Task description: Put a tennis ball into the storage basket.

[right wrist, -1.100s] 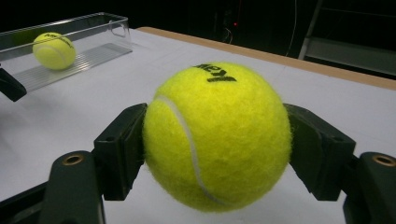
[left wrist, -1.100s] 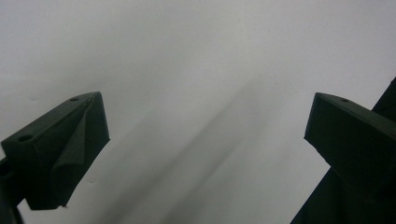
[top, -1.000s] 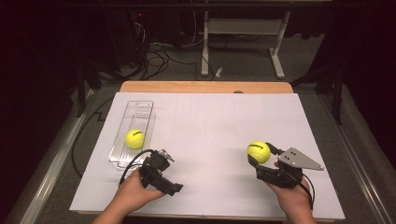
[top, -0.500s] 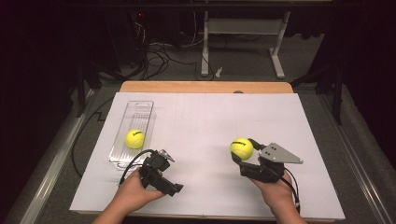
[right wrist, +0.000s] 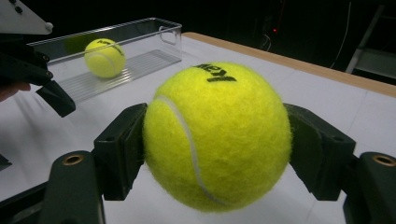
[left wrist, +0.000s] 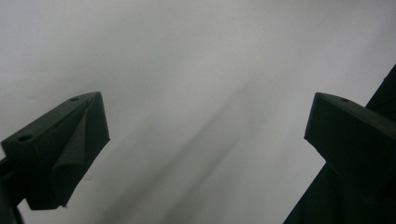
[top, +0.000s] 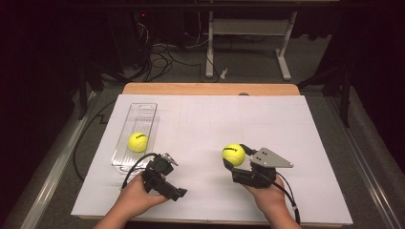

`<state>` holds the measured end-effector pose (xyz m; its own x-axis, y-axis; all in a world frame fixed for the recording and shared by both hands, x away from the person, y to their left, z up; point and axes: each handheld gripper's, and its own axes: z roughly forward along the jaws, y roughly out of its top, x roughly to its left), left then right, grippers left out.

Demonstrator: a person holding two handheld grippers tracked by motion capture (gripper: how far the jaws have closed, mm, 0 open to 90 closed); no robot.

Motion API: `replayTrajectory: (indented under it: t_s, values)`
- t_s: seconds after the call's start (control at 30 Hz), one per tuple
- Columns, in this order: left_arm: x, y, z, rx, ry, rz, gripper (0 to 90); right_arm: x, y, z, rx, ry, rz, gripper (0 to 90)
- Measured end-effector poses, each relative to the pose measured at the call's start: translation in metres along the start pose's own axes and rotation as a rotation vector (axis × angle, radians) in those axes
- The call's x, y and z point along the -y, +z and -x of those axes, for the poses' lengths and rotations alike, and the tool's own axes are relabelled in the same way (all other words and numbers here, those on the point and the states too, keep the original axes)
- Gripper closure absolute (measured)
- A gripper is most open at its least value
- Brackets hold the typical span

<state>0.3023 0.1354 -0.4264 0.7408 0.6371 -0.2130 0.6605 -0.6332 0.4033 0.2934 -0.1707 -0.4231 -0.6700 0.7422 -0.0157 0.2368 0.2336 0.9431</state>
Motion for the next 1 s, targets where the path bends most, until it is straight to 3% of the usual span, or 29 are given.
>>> replayTrajectory:
  t_s: [0.37, 0.8, 1.0]
  values:
    - [0.0, 0.001, 0.001, -0.003, 0.008, -0.007, 1.0, 0.01, 0.01, -0.013, -0.042, 0.005, -0.02, 27.5]
    - [0.0, 0.002, 0.003, -0.003, 0.011, -0.01, 1.0, 0.026, 0.022, -0.033, -0.088, -0.054, -0.08, 27.5]
    - [0.0, 0.003, 0.002, 0.004, 0.005, -0.01, 1.0, 0.028, 0.023, -0.035, -0.092, -0.066, -0.088, 27.5]
